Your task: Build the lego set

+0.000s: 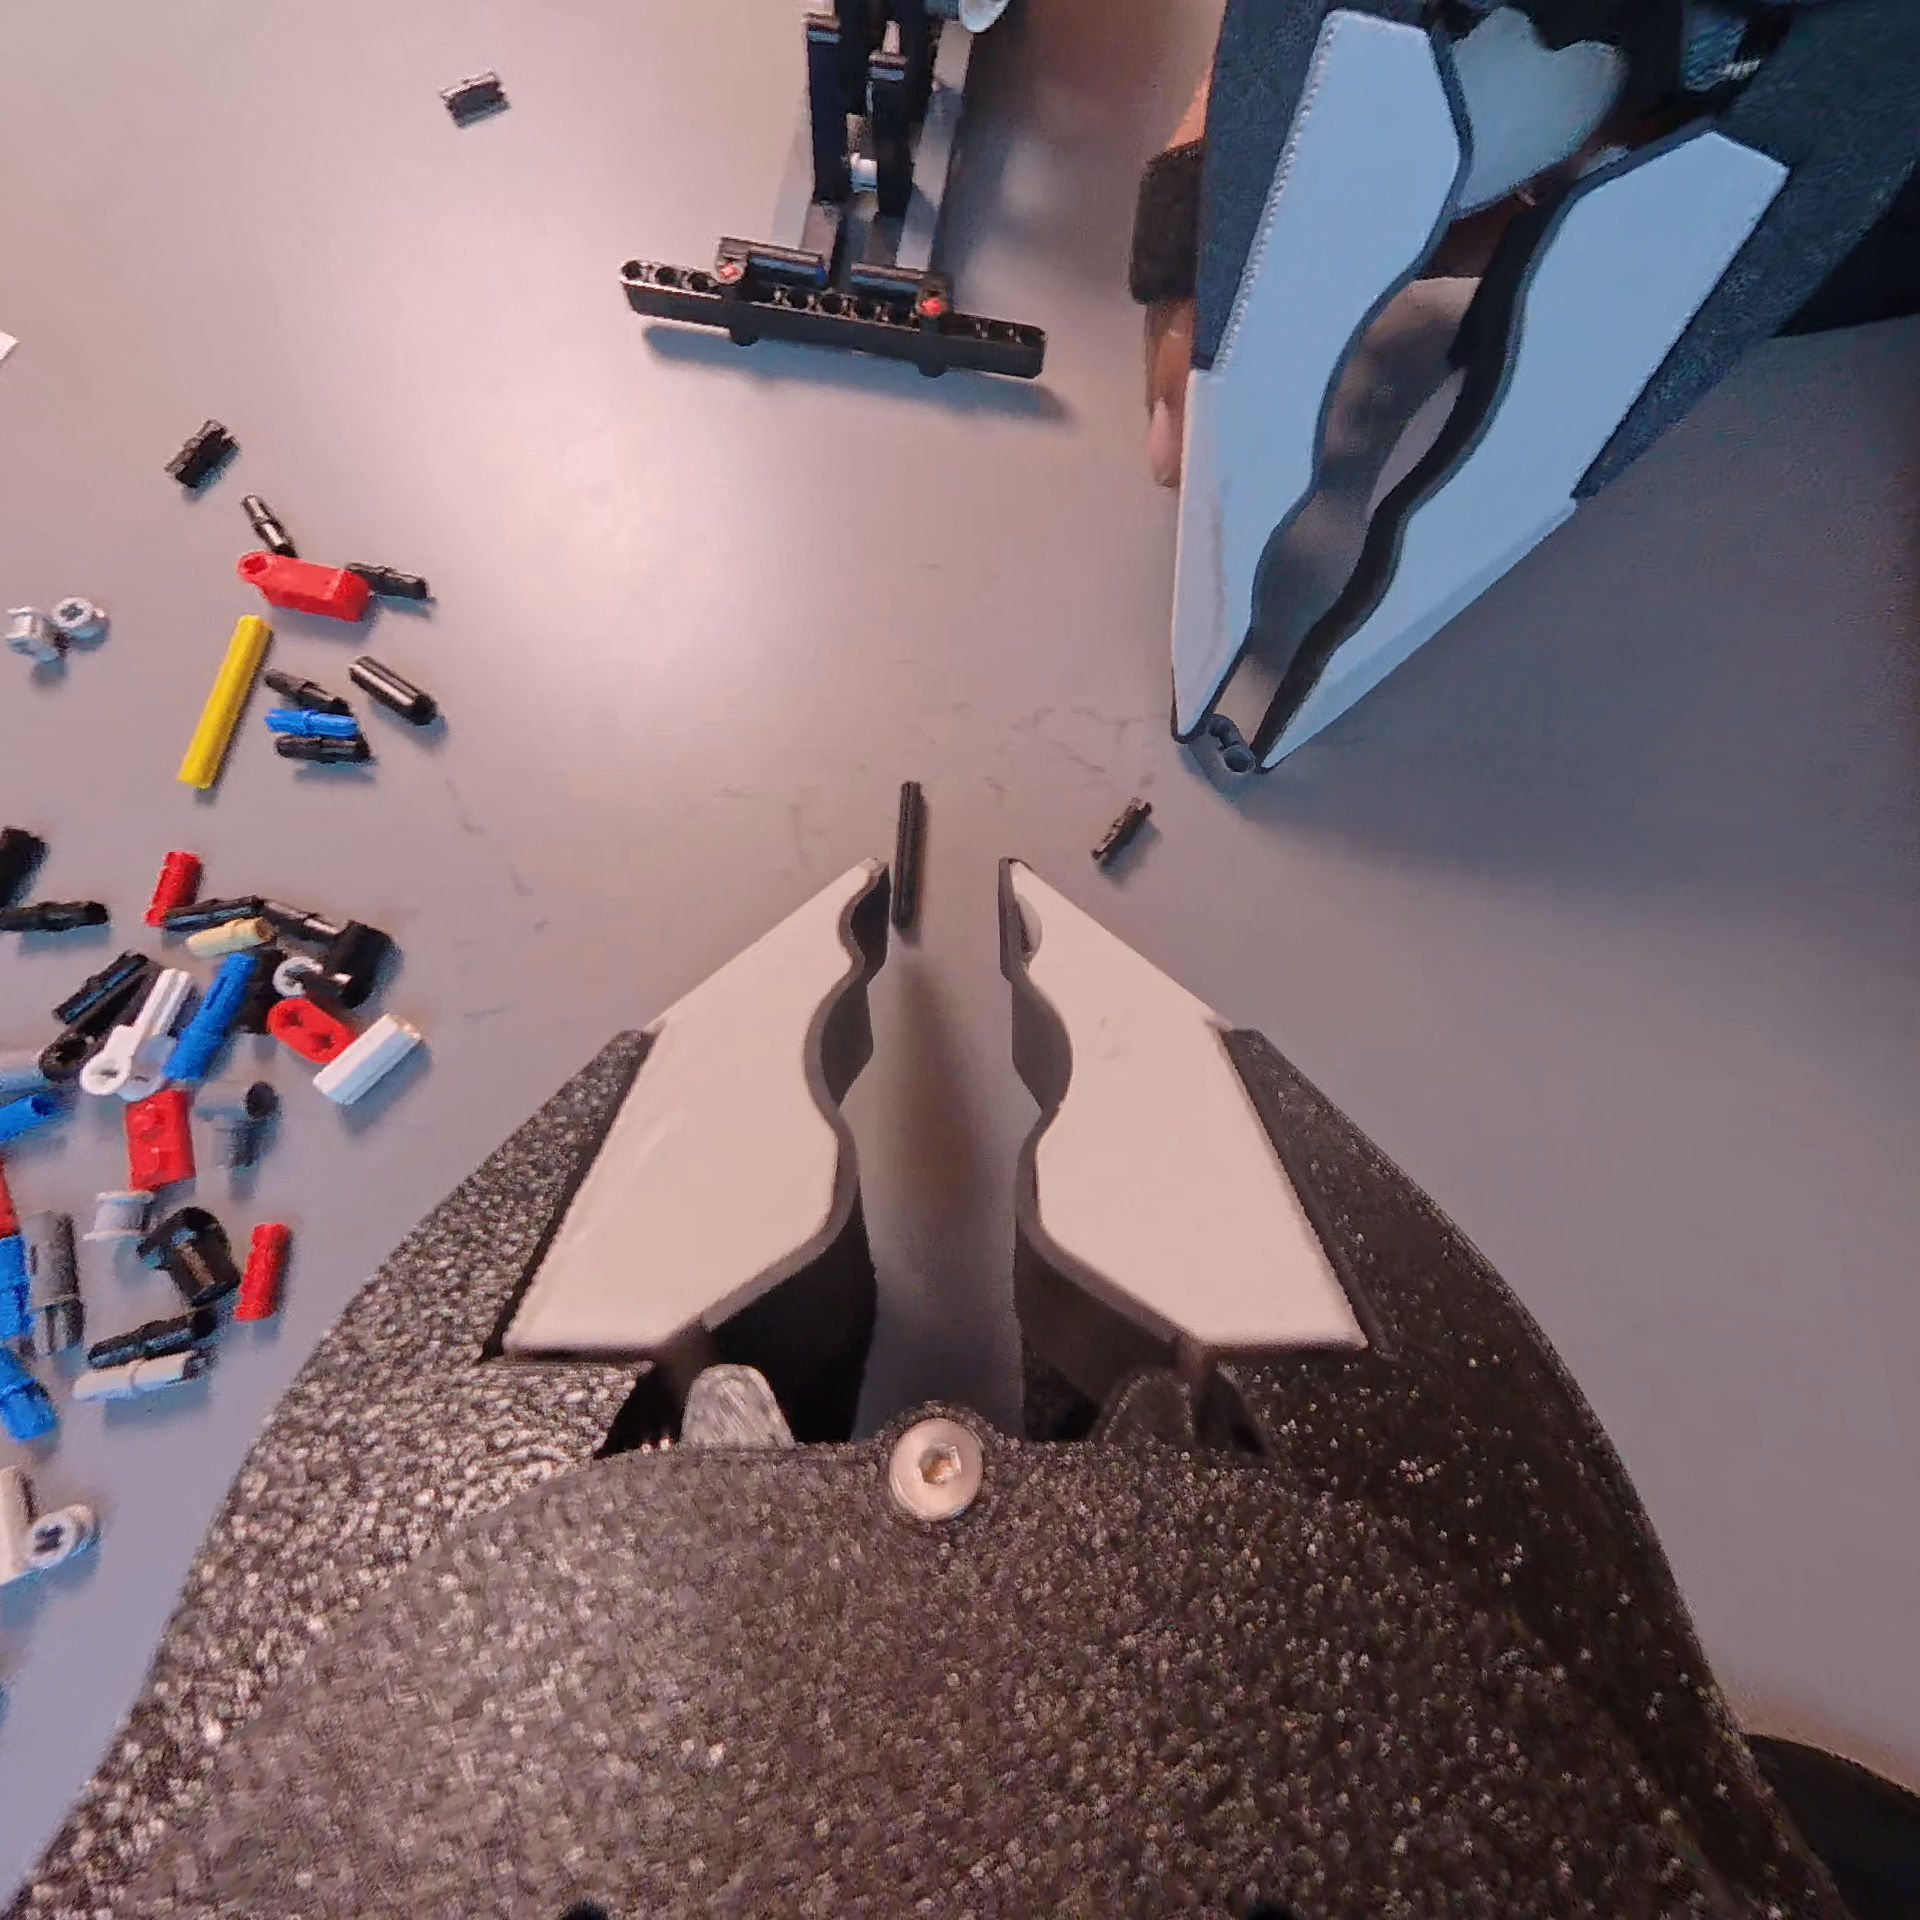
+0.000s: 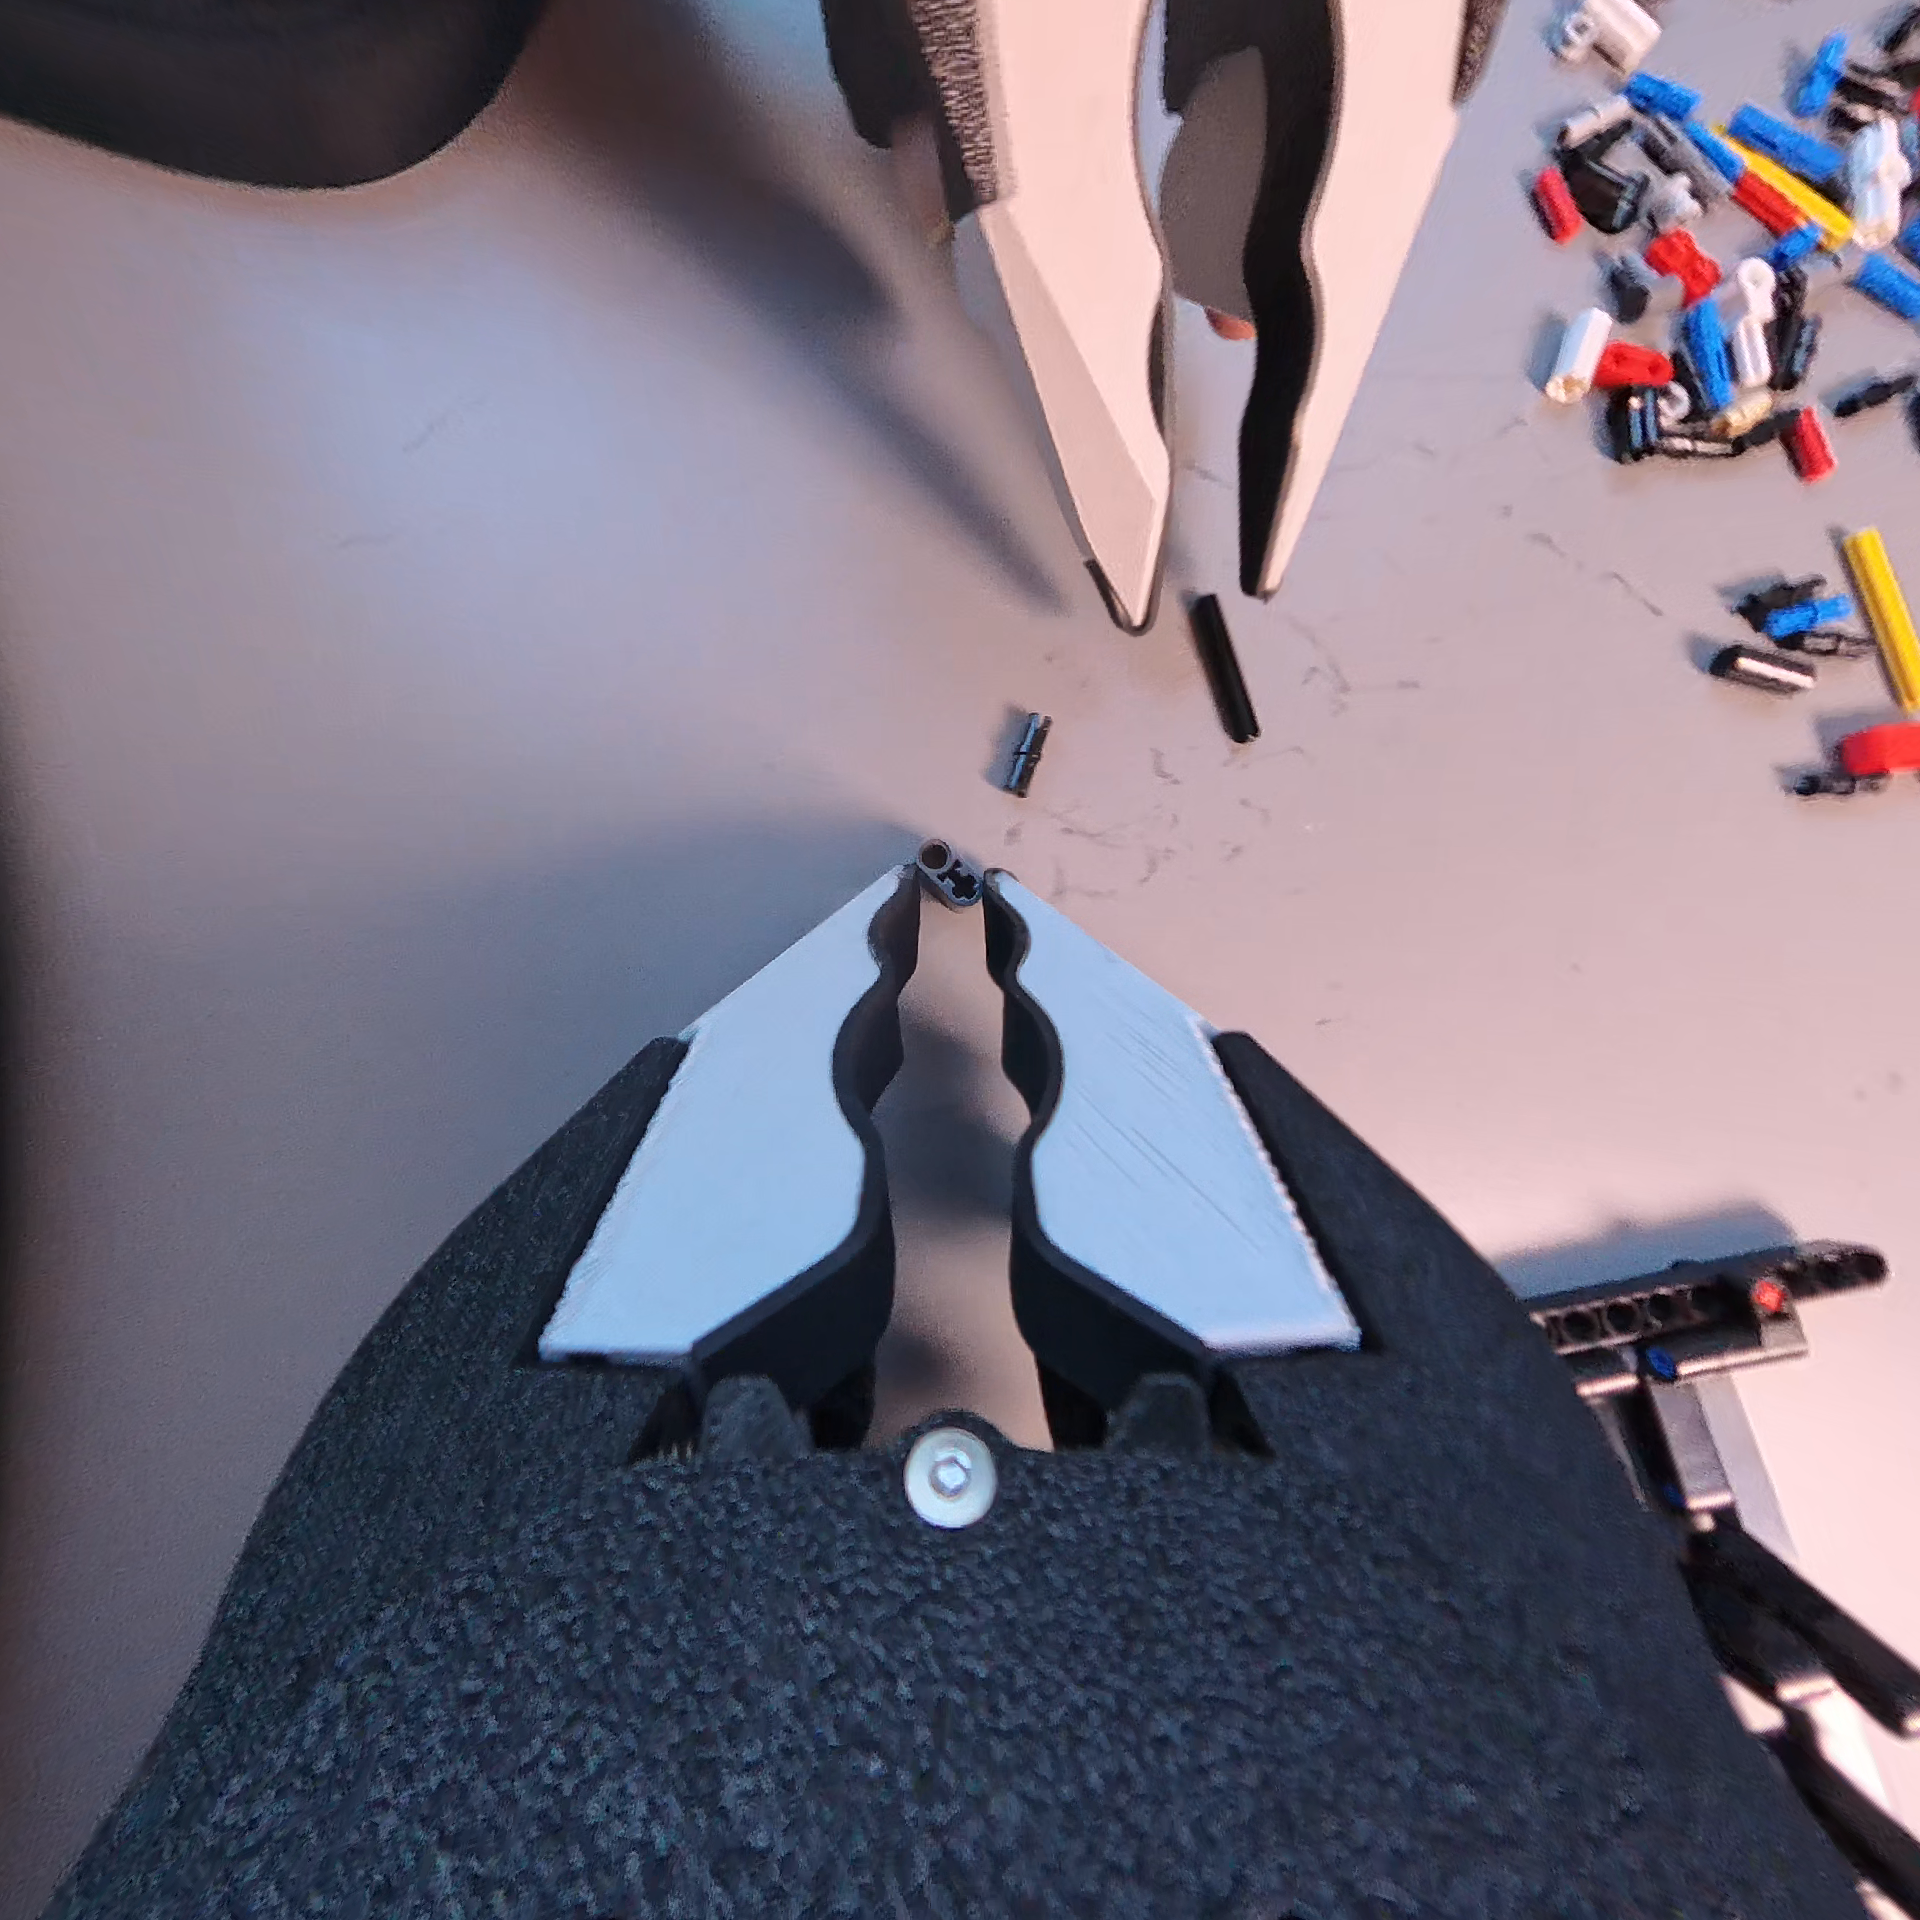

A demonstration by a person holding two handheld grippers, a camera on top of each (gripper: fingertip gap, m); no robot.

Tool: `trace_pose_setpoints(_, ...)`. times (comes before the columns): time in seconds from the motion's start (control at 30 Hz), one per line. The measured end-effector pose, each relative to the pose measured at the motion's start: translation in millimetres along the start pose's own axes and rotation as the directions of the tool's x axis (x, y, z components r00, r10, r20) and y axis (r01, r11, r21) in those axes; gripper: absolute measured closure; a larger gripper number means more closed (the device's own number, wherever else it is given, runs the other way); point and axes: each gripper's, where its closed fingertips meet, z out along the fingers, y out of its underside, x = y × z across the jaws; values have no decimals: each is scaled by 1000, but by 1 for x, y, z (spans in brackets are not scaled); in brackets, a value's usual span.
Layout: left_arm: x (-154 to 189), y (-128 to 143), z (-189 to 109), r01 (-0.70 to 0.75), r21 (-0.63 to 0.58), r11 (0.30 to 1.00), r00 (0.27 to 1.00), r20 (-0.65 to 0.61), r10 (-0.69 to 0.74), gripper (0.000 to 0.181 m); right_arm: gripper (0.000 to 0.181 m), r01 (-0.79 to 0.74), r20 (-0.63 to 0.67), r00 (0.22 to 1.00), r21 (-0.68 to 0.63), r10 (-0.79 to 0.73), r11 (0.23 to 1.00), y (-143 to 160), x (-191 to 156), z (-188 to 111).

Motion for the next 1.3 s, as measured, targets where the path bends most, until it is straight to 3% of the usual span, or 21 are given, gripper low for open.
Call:
trace_pose_setpoints(0.1,-7,1,0,14,2,1000,999,31,-14,160,173,-74,-52,996,-17,73,997,0,7,3)
trace_pose_setpoints(0.27,-8,4,2,12,-11,1000,999,39,-11,160,173,-48,-87,995,-18,46,999,0,7,2)
trace_pose_setpoints(0.6,-8,6,5,8,-27,1000,999,42,-6,159,159,-15,-44,999,51,17,999,-8,3,-7)
trace_pose_setpoints(1.0,-9,9,8,7,-54,999,999,54,-4,163,161,-33,-29,999,45,34,998,0,7,-4)
trace_pose_setpoints(1.13,-11,9,8,19,-57,998,998,58,-16,170,161,-31,-58,998,87,36,996,-5,15,-10)
trace_pose_setpoints(1.17,-11,9,8,19,-60,998,998,54,-16,177,161,-31,-66,997,111,38,993,-8,18,-12)
trace_pose_setpoints(1.3,-9,5,6,-7,-44,999,999,50,9,178,160,-22,-94,995,244,46,970,-23,28,-23)
